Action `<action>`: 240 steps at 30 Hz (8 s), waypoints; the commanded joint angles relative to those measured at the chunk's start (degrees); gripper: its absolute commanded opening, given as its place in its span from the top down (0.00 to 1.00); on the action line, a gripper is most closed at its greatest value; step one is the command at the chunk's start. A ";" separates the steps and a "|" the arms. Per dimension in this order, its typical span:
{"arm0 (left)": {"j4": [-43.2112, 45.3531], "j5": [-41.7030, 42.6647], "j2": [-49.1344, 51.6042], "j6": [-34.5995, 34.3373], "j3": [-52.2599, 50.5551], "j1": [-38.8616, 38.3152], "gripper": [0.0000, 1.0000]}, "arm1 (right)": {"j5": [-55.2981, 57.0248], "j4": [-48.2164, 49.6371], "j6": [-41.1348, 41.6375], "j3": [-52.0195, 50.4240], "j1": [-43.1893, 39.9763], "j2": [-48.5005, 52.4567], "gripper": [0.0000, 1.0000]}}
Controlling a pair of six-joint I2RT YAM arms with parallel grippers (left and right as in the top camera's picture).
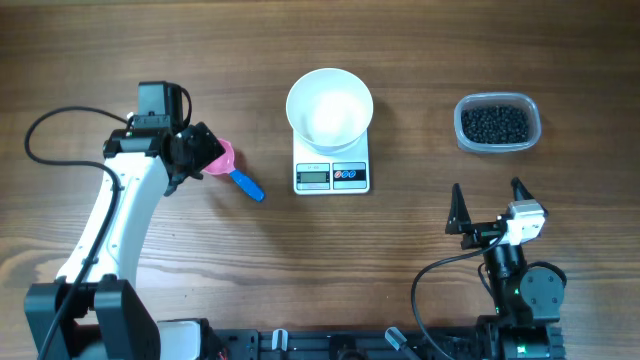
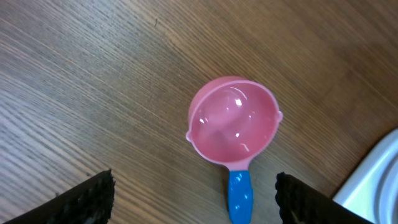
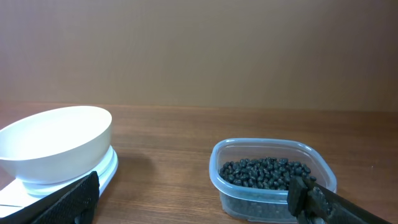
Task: Scoop item into bowl and weigh 150g on scale
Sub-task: 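Move the left gripper to the pink scoop's cup, then grasp the pink scoop rim with the left gripper and lift it, then carry the scoop toward the scale and reach the right gripper to its blue handle, then close the right gripper on the blue handle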
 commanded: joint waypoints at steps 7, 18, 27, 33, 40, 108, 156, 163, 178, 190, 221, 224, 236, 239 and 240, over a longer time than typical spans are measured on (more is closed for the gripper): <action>9.01 2.05 0.28 -1.73 -7.89 0.66 0.25 | -0.90 0.11 -0.59 -0.15 0.22 -0.31 0.00; 17.44 2.03 3.91 -1.70 -11.21 0.66 0.37 | -0.90 0.11 -0.59 -0.15 0.22 -0.31 0.00; 21.42 1.97 10.12 -1.70 -11.19 0.68 0.51 | -0.90 0.11 -0.59 -0.15 0.22 -0.31 0.00; 23.08 1.79 10.67 -1.73 -11.19 0.68 0.67 | -0.90 0.11 -0.59 -0.15 0.22 -0.31 0.00; 23.12 1.79 12.85 -4.94 -11.21 0.68 0.96 | -0.90 0.11 -0.59 -0.15 0.22 -0.31 0.00; 17.16 17.27 -14.67 -22.34 -9.66 0.72 0.96 | -0.90 0.11 -0.59 -0.15 0.22 -0.31 0.00; 15.08 19.41 -19.26 -31.26 -9.68 0.66 0.96 | -7.34 2.51 66.60 -0.07 0.22 -0.02 0.00; 15.08 19.41 -19.26 -31.26 -9.68 0.66 0.96 | -14.34 -0.74 51.34 5.49 0.22 2.14 0.00; 15.04 23.19 -19.26 -34.77 -9.68 0.55 0.96 | -43.47 -14.21 43.39 30.21 0.22 33.73 0.00; 14.62 29.24 -19.26 -38.93 -9.68 -4.48 0.96 | -58.62 -0.02 39.78 30.18 5.46 50.64 0.00; 14.67 21.84 -18.86 -47.98 -9.68 -24.15 0.96 | -15.19 11.23 44.13 30.18 34.80 52.22 0.28; 14.67 19.93 -18.86 -50.01 -9.68 -26.01 0.96 | -15.15 11.28 44.48 30.18 34.84 52.28 0.34; 16.57 18.71 -18.86 -50.99 -9.68 -28.35 0.96 | -16.74 12.00 49.22 30.18 35.17 55.74 0.53; 16.57 18.73 -18.86 -50.99 -9.68 -28.35 0.96 | -17.20 13.07 49.22 30.18 35.17 55.74 0.58; 16.57 18.73 -18.86 -51.01 -9.68 -28.35 0.96 | -17.18 13.11 49.18 30.18 35.17 55.74 0.58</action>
